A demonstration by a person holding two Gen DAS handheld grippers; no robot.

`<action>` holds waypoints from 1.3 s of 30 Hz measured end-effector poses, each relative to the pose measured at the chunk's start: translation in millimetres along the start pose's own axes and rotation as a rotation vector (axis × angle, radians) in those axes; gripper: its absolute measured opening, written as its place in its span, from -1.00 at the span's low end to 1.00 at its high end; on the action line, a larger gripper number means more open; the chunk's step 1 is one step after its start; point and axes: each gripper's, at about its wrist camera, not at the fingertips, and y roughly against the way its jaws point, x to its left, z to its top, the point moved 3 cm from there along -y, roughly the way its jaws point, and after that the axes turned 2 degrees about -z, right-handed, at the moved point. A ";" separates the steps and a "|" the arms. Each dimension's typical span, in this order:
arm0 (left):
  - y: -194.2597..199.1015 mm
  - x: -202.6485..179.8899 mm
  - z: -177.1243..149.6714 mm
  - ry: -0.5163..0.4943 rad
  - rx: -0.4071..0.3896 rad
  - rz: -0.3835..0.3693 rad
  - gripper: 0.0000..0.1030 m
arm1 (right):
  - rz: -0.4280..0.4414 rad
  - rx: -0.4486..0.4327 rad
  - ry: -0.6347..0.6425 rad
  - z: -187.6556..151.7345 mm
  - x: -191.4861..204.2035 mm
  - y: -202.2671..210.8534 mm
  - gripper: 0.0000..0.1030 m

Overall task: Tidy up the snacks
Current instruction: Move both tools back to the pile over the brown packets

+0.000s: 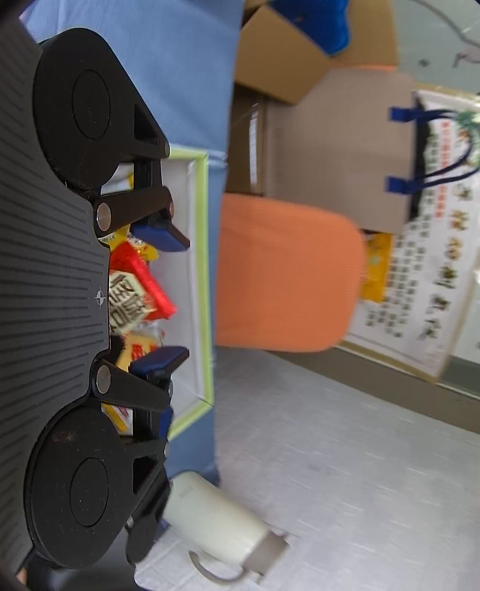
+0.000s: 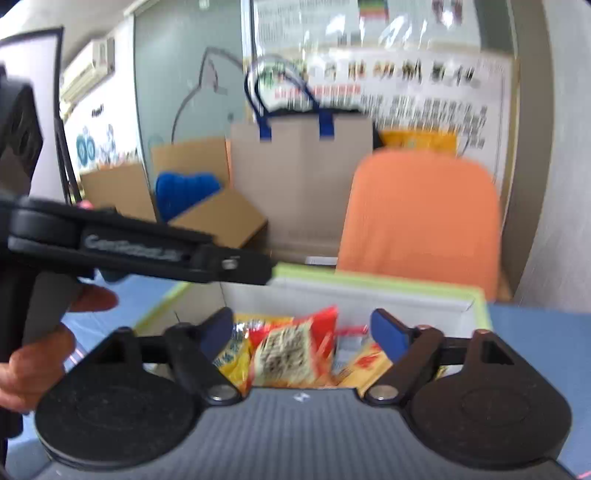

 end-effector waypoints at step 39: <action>94.6 -78.1 -221.6 -0.057 0.390 -0.335 0.20 | 0.093 0.213 -0.130 -201.4 89.5 168.7 0.83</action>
